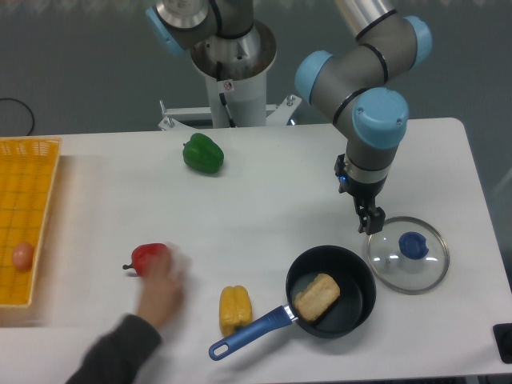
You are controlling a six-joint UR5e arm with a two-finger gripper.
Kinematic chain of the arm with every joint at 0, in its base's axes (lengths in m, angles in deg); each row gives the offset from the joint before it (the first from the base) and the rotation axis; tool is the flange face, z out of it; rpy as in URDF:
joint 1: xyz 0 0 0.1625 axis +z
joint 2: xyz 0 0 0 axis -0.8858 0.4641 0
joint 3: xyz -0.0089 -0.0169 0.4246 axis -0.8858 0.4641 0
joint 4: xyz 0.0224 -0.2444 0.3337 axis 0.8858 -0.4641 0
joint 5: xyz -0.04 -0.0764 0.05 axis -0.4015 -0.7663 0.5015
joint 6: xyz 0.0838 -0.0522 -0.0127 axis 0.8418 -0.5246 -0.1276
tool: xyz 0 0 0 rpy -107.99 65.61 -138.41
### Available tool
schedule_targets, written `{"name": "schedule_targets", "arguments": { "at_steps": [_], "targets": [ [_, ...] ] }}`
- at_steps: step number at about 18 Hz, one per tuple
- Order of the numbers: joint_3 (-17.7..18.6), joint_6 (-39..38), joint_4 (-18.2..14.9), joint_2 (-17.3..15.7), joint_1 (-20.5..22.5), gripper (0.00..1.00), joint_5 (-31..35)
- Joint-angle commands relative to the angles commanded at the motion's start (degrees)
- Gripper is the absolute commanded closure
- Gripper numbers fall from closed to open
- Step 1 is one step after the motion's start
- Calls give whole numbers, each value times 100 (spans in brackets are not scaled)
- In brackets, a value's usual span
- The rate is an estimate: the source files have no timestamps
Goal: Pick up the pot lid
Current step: 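Move the gripper down toward the blue knob of the glass lid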
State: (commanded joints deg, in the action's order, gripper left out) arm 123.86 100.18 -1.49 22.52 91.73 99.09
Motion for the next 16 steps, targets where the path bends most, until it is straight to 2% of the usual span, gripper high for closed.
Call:
{"name": "schedule_targets", "arguments": {
  "at_steps": [6,16],
  "targets": [
    [9,0,-9,0,35,0,-9],
    [-35,-176,79,140,633,0,-53]
  ]
}}
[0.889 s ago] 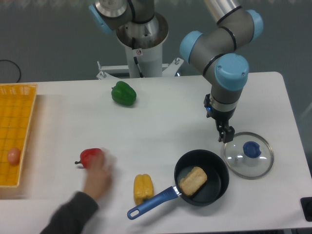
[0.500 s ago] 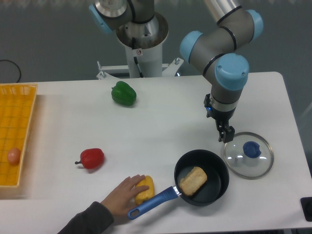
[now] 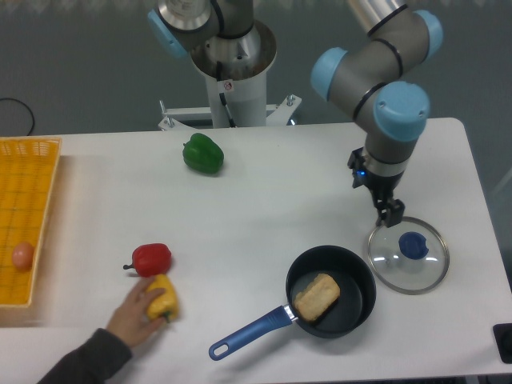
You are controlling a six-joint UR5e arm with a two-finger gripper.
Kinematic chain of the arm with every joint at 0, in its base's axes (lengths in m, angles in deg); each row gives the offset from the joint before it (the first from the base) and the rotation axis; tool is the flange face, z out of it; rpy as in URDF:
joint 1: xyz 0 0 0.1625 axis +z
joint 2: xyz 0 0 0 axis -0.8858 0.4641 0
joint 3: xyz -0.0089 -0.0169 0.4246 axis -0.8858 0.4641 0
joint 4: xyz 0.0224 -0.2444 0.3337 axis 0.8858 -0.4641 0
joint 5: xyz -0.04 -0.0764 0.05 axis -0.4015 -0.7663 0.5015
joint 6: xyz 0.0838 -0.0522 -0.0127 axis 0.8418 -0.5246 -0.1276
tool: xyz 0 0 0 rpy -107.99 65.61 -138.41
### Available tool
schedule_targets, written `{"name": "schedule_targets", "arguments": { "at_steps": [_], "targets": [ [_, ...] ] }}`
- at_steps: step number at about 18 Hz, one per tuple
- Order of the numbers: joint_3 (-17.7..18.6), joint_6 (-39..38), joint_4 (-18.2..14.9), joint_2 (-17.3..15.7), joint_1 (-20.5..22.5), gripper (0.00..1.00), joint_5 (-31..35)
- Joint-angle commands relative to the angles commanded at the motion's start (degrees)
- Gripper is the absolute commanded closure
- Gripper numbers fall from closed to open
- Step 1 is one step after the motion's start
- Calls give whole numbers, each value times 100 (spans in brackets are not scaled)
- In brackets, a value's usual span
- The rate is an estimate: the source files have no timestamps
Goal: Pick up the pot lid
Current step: 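Move the gripper down toward the blue knob of the glass lid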
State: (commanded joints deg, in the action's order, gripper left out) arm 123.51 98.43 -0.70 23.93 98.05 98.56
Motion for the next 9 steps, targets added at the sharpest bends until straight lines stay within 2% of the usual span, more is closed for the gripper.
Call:
{"name": "schedule_targets", "arguments": {
  "at_steps": [5,9],
  "targets": [
    [-184,-395,35,193,123,0,0],
    [-509,-361,35,422,62,0,18]
  ]
}}
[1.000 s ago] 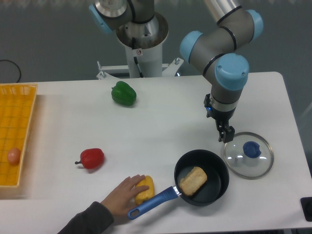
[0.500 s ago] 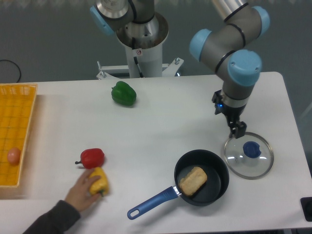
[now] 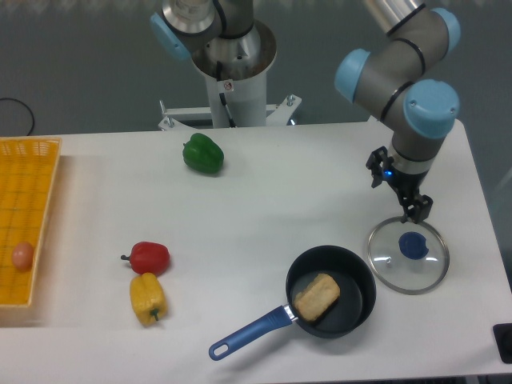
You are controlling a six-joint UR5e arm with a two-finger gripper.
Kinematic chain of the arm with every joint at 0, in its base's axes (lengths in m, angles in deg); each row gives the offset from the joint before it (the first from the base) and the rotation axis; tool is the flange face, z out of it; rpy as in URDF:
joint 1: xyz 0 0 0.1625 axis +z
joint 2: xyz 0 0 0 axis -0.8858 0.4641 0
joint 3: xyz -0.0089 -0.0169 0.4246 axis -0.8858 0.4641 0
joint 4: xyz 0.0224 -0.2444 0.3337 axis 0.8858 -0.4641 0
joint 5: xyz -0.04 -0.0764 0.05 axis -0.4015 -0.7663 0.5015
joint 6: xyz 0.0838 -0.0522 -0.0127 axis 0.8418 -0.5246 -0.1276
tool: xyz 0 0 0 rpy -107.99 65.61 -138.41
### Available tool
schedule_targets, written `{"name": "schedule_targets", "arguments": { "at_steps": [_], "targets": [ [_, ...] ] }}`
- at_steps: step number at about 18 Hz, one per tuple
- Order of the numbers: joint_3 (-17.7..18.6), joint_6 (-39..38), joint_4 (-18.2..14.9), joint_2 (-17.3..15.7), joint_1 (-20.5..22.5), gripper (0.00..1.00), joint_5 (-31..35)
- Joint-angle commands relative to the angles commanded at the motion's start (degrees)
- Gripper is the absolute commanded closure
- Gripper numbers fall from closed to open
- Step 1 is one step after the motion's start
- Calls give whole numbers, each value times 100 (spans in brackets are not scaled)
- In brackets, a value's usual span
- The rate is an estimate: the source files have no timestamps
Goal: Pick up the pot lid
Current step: 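Move the gripper down toward the blue knob of the glass lid, then lower the open gripper around the blue knob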
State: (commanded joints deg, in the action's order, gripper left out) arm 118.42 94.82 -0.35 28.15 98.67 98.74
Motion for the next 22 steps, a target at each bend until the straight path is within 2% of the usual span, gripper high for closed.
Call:
{"name": "schedule_targets", "arguments": {
  "at_steps": [3,10,22],
  "targets": [
    [-141,35,0,131,-61,0,-52],
    [-721,79,0,817,-44,0,-193],
    [-739,220,9,993,0,0,-246]
  ]
}}
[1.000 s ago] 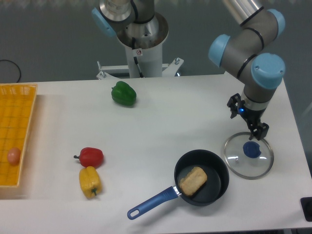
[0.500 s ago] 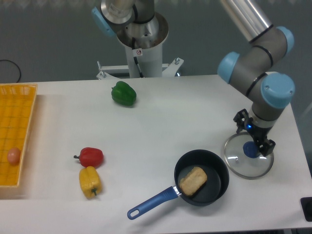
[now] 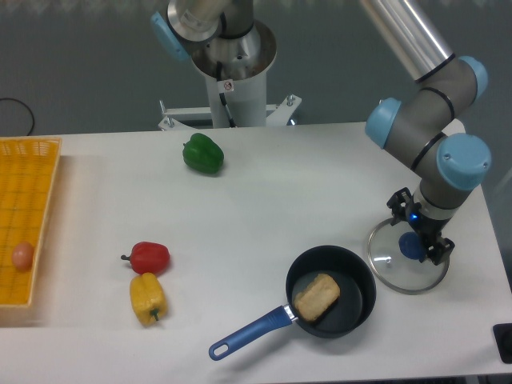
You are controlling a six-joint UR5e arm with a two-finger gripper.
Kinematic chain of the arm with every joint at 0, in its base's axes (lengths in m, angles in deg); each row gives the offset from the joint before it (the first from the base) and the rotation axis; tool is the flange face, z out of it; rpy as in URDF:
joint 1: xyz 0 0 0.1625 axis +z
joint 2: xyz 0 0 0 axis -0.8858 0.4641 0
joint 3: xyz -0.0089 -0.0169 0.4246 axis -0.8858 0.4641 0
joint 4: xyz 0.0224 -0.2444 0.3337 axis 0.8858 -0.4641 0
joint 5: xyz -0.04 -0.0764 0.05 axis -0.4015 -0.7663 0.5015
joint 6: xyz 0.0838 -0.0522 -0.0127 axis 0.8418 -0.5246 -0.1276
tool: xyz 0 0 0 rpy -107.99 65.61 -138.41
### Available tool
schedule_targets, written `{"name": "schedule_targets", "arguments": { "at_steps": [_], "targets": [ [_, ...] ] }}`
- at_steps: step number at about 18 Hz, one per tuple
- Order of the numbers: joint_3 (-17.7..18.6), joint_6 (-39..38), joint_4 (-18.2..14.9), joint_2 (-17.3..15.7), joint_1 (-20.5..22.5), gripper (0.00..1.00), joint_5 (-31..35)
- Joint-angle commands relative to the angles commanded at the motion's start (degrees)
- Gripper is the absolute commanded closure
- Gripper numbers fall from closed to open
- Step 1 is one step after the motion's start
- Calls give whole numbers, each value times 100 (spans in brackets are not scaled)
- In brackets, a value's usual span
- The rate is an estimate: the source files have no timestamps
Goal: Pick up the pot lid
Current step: 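Lower the open gripper around the blue knob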
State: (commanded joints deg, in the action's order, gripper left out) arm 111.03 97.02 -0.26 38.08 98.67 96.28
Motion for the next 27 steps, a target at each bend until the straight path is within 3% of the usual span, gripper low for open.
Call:
{"name": "schedule_targets", "arguments": {
  "at_steps": [27],
  "targets": [
    [79,97,378,220,62,0,18]
  ]
}}
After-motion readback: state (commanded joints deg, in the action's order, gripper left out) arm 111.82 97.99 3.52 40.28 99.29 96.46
